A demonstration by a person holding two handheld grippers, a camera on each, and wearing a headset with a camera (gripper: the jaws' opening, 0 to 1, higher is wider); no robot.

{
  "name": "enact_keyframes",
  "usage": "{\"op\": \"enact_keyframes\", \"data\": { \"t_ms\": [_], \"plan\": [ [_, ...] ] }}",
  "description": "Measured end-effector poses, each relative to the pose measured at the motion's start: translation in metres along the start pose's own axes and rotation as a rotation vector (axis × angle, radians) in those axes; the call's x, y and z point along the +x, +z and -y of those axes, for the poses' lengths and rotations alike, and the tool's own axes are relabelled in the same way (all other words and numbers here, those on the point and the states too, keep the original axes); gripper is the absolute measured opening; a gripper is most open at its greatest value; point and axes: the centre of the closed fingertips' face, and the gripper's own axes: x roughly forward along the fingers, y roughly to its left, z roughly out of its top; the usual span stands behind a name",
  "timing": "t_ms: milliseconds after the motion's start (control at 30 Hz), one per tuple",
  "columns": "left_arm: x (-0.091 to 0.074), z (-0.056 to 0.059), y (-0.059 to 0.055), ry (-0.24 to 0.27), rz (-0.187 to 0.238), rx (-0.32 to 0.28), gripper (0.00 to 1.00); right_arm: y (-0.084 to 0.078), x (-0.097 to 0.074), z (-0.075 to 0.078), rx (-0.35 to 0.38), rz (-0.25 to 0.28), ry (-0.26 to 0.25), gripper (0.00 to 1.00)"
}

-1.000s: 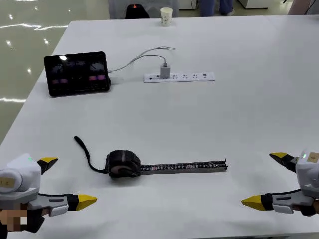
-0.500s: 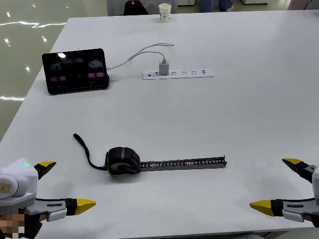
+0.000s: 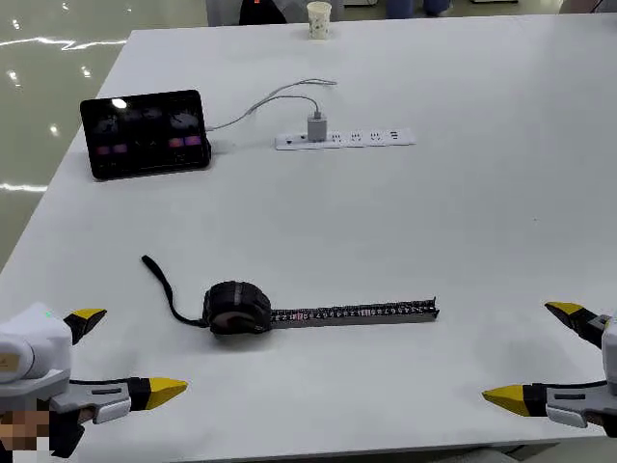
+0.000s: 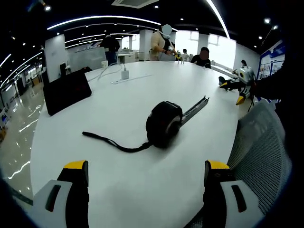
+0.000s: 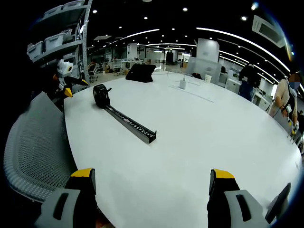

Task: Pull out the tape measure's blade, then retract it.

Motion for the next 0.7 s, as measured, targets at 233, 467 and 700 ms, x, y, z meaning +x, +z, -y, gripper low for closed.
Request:
{"op": "enact_keyframes", "data": {
  "t_ms": [233,467,700],
  "plan": [
    [0.0023,0.004,0.0032,-0.011,0.014,-0.004,0.99,-0.003,0.0003,0.0038,-0.008,-0.021,0.004,0.99],
    [0.0046,0.0042,0.0043,-0.015,0.012,-0.002,0.99,-0.0006,0.0007,0.0073,-0.026,-0.026,0.005,0.99],
    [0.0067,0.0045,0.0071,0.003,0.007,-0.004,0.99,0.0008,0.0018,0.0083,-0.044,-0.038,0.022,0.99]
  ]
}}
